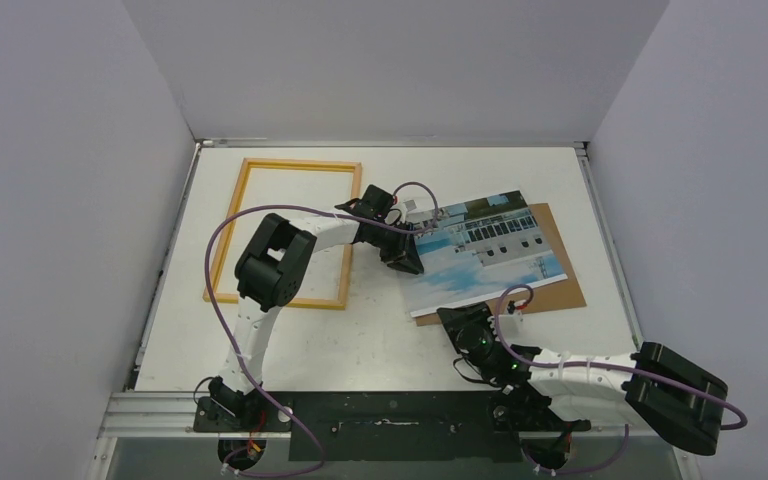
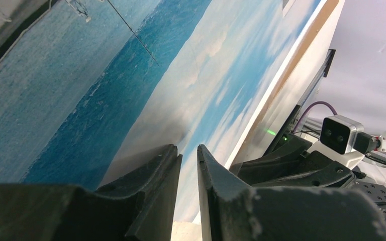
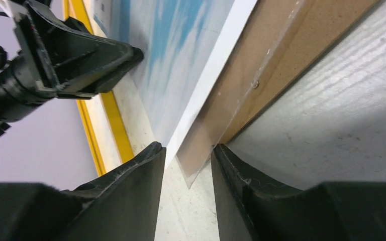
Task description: Put the photo into the frame
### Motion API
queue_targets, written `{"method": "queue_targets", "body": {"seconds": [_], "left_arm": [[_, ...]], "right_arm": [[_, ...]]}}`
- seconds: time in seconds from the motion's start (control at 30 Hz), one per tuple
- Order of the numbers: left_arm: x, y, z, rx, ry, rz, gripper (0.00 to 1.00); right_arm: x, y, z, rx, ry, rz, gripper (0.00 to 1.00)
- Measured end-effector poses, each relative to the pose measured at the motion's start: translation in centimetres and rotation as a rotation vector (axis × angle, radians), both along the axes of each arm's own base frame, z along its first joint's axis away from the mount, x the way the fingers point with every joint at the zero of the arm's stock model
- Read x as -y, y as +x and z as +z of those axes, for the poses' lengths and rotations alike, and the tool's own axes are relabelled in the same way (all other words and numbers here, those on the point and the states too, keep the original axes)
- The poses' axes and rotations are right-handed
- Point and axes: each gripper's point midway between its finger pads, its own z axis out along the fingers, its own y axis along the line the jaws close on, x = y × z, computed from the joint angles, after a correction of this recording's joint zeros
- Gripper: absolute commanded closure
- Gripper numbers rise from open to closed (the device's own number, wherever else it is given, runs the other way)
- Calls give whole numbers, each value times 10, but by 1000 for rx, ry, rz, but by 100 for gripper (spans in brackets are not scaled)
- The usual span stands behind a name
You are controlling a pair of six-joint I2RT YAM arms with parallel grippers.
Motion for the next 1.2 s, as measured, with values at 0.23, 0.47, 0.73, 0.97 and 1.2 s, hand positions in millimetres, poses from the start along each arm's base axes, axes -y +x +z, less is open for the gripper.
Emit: {"method": "queue_targets", "body": {"seconds": [0.23, 0.47, 0.73, 0.97, 1.2], "left_arm": [[0, 0, -1, -3, 1, 0, 77], [0, 0, -1, -5, 2, 2, 77], [0, 0, -2, -8, 1, 0, 77], [1, 0, -1, -9, 0, -1, 77], [1, -1, 13, -4, 6, -7, 65]], "right_arm": [[-1, 7, 23, 65, 62, -24, 64], [-1, 11, 33, 90, 100, -45, 67], [-1, 11, 27, 76, 90, -54, 92], [0, 10, 24, 63, 86, -58, 100], [-3, 10, 41, 38, 77, -50, 100]]}}
